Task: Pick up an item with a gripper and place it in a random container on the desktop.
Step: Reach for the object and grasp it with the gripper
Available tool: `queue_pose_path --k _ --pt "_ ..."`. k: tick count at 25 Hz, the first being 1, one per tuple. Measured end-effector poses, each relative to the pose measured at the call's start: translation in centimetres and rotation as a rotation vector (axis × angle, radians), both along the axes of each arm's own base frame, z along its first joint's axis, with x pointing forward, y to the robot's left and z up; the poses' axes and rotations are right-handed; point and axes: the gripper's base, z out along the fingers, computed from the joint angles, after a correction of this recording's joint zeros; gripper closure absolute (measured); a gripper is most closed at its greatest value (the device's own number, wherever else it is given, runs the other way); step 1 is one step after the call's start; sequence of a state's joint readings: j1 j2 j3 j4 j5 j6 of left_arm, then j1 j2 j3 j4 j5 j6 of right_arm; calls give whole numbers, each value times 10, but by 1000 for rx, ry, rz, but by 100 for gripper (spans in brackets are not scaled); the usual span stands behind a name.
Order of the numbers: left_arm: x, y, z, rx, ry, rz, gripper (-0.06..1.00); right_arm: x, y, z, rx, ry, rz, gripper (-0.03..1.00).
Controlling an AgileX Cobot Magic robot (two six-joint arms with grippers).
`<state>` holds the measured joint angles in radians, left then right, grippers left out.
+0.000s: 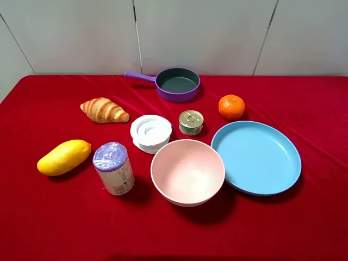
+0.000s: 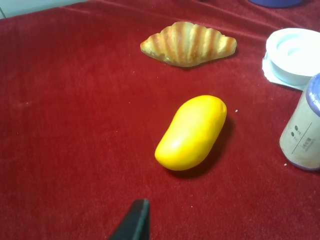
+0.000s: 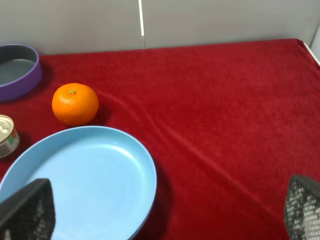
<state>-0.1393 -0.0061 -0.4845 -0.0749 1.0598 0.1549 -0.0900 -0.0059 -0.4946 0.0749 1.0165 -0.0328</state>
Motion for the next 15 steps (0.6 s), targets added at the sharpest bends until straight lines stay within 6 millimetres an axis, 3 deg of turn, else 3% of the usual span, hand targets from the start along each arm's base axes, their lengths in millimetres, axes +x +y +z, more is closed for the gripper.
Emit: queue_pose_path --k 15 --pt "0 0 0 0 0 0 -4 0 0 0 3 0 -1 27"
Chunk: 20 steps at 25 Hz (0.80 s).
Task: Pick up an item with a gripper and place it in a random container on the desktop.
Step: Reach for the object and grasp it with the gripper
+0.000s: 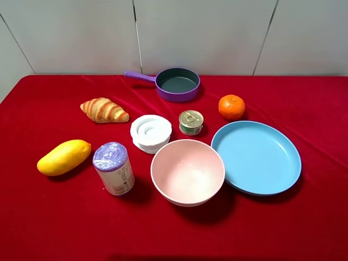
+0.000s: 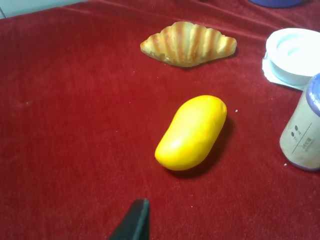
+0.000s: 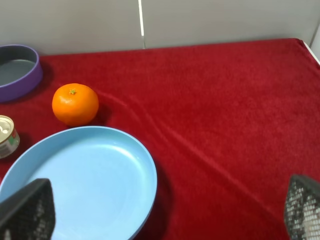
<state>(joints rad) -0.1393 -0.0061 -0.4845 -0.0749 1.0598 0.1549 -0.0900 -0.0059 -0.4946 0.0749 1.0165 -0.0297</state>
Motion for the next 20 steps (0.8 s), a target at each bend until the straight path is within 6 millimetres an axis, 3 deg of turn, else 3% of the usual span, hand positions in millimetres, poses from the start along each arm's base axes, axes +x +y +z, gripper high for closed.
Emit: queue_pose_path --k 16,20 --pt "0 0 0 0 0 0 -4 0 0 0 -8 0 6 27" --pt "0 0 0 0 0 0 -4 9 1 0 4 58 21 27"
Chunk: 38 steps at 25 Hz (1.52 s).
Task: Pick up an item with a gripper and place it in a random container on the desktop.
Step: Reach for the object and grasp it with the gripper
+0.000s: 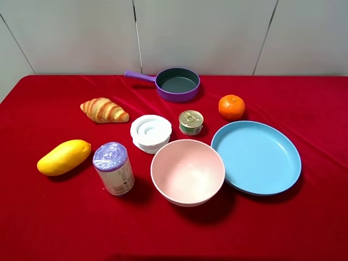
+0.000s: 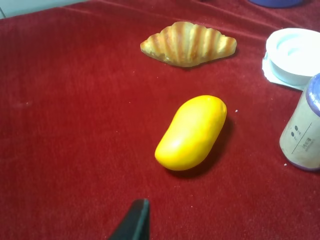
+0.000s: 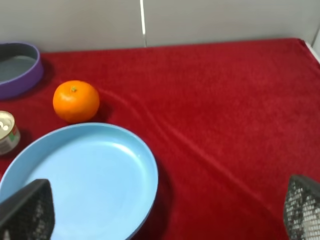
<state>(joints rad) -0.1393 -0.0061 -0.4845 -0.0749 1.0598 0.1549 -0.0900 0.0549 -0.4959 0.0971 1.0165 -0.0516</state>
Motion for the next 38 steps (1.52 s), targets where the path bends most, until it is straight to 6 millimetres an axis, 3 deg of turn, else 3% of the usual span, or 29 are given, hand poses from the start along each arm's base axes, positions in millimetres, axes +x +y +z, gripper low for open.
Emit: queue_pose_path --k 17,27,38 --pt "0 0 0 0 0 0 -4 60 -5 35 -53 195 55 27" --pt "0 0 0 0 0 0 -4 94 -4 33 -27 275 95 27" --pt "0 0 0 0 0 0 -4 122 19 39 -105 288 277 27"
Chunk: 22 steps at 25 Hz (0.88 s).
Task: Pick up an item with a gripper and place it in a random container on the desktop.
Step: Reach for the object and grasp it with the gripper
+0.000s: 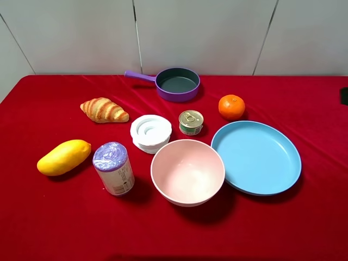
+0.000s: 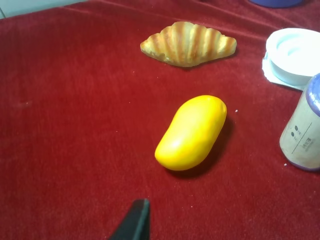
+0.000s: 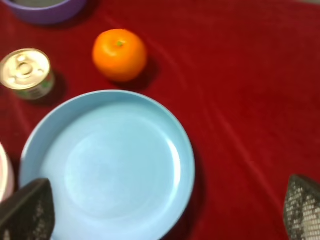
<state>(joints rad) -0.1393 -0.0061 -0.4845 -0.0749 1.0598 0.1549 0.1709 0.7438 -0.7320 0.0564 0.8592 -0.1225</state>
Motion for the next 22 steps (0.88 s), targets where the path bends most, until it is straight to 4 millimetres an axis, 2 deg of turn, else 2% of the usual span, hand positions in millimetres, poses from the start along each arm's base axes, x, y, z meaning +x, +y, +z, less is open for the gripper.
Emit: queue_pose_path --k 9,22 --pt "0 0 0 0 0 0 -4 34 33 -7 -28 18 161 27" --pt "0 0 0 0 0 0 -4 88 96 -1 -93 69 343 27"
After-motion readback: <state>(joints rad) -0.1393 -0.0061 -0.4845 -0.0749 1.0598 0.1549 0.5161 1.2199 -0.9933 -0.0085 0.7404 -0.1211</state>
